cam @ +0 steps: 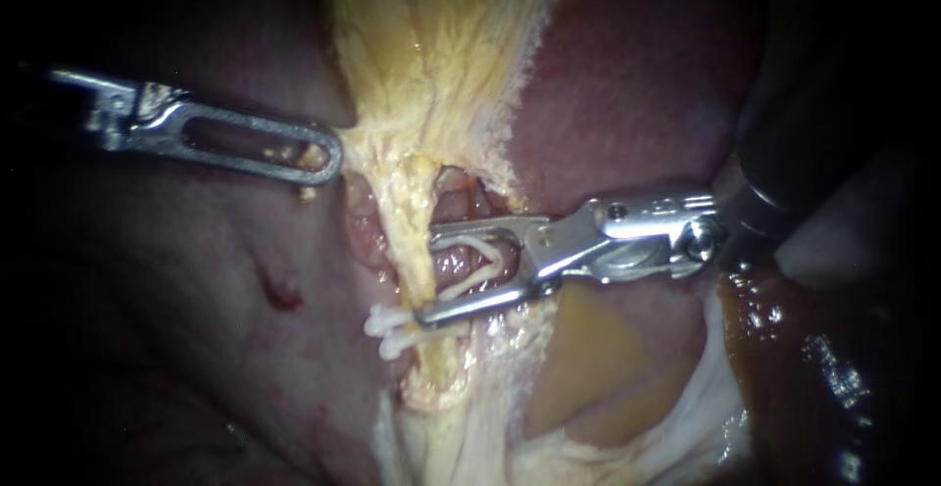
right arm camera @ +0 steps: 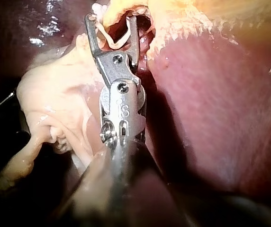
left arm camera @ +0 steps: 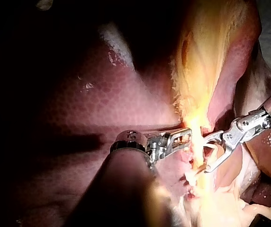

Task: Clipping third clip left tube

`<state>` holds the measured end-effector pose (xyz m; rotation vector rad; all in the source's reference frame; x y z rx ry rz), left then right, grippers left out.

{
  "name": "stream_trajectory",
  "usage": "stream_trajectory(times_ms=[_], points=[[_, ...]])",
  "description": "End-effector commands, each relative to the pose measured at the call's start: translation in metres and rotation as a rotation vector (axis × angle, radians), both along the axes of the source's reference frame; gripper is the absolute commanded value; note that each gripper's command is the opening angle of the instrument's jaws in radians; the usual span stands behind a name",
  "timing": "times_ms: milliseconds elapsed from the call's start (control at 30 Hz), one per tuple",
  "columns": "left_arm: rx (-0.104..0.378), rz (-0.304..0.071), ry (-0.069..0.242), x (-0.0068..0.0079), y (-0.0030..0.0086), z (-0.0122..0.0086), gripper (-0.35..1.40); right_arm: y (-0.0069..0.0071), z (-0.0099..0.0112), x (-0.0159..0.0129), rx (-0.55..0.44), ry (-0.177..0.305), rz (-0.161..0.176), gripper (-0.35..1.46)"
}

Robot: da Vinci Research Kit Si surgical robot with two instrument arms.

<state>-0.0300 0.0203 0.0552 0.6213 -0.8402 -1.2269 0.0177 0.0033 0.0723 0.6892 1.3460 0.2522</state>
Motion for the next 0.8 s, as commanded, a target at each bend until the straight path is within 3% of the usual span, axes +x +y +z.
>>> stream_trajectory(times_ms=[33,433,800], points=[[0.0,0.0,0.0,-0.0001,0.0,0.0,-0.35,0.0,-0.0001,0.0002,0.005,0.007,0.002,0.5],[-0.001,-0.003,0.002,-0.0006,0.0,0.0002,-0.35,0.0001,-0.0004,0.003,0.065,0.077,0.014,0.5],[0.001,-0.001,0.0,-0.001,-0.0001,0.0003,-0.35,-0.0001,-0.0004,0.0042,0.135,0.102,0.01,0.5]])
